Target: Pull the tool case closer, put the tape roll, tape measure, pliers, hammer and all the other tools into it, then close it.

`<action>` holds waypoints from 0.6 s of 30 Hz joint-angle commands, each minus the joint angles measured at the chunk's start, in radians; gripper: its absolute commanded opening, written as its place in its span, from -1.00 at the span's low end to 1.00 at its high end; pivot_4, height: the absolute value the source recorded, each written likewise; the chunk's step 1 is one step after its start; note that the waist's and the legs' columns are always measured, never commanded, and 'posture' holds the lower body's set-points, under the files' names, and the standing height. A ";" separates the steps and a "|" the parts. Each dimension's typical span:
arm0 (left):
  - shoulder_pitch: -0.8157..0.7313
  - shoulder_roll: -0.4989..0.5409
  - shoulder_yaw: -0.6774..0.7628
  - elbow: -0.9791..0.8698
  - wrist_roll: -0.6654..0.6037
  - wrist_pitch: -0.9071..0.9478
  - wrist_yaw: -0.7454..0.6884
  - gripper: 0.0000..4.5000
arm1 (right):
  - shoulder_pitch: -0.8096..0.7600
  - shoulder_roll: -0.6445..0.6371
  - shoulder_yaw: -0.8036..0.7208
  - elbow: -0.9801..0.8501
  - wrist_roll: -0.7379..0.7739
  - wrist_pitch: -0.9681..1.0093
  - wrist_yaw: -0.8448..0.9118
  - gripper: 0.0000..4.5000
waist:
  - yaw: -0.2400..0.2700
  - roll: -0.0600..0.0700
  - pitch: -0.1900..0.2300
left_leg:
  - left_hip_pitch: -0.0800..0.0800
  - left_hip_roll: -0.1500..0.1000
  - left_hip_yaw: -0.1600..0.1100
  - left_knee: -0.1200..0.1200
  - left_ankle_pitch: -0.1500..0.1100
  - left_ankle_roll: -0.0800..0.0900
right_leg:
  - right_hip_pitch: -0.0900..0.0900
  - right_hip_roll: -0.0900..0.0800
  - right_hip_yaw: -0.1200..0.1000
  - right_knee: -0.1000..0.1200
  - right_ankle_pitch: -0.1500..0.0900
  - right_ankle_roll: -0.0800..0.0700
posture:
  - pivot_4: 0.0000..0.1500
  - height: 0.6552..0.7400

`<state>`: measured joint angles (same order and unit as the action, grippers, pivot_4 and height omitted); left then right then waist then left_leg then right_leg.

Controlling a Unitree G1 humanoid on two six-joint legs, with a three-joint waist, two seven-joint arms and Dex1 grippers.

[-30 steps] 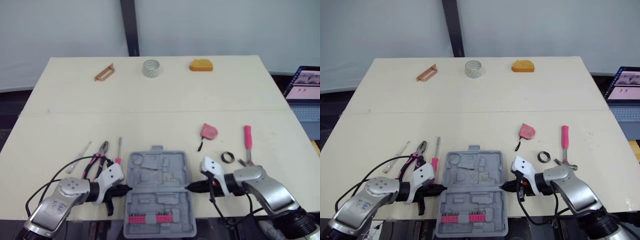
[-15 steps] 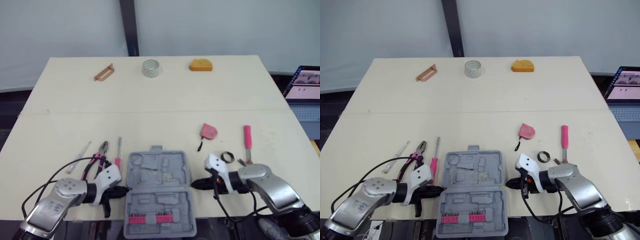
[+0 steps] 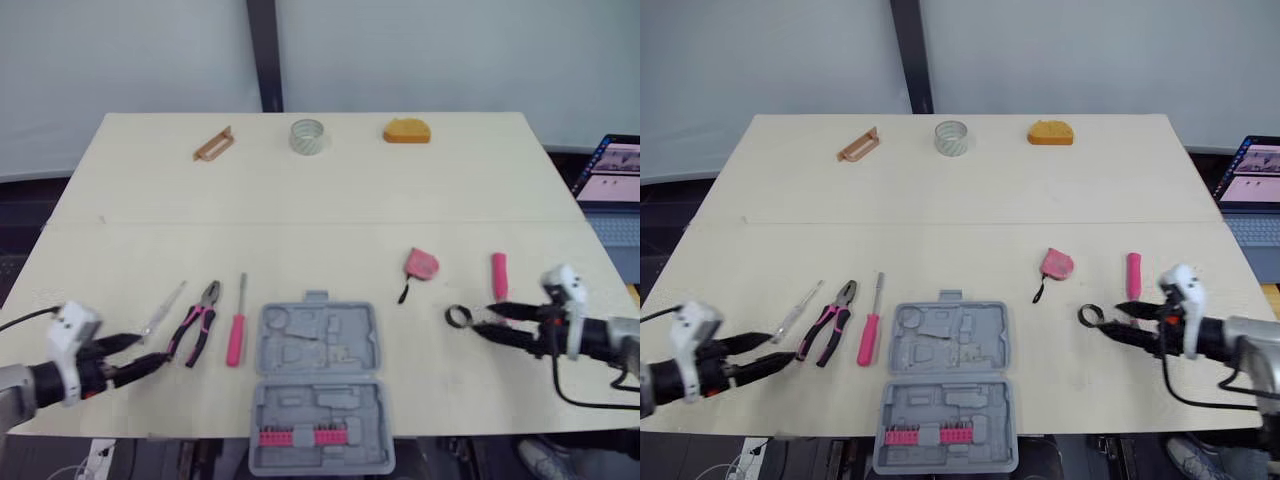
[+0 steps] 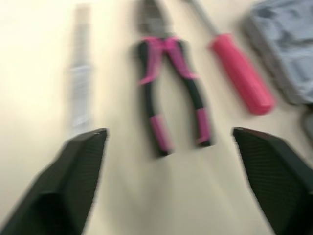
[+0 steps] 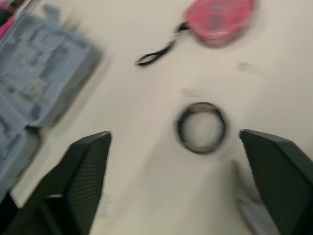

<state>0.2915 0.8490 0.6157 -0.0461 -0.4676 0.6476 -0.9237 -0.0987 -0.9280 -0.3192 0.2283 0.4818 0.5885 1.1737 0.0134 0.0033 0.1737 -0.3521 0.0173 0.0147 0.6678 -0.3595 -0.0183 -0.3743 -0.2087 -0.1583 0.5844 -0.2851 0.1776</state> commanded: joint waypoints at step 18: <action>-0.037 0.031 0.105 0.365 0.079 -0.260 0.090 0.99 | -0.106 -0.041 -0.081 0.472 -0.117 -0.318 -0.075 0.97 | -0.021 0.000 0.000 | 0.001 0.001 0.001 -0.001 0.000 0.000 | 0.000 0.000 0.000 0.000 0.000 0.000 | 1.00 1.00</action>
<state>0.2515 0.8693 0.7053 0.3275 -0.3868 0.3976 -0.8398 -0.1910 -0.9394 -0.3813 0.6996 0.3620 0.2886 1.0882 -0.0072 0.0033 0.1737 -0.3514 0.0179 0.0158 0.6667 -0.3598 -0.0186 -0.3746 -0.2087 -0.1581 0.5846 -0.2851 0.1776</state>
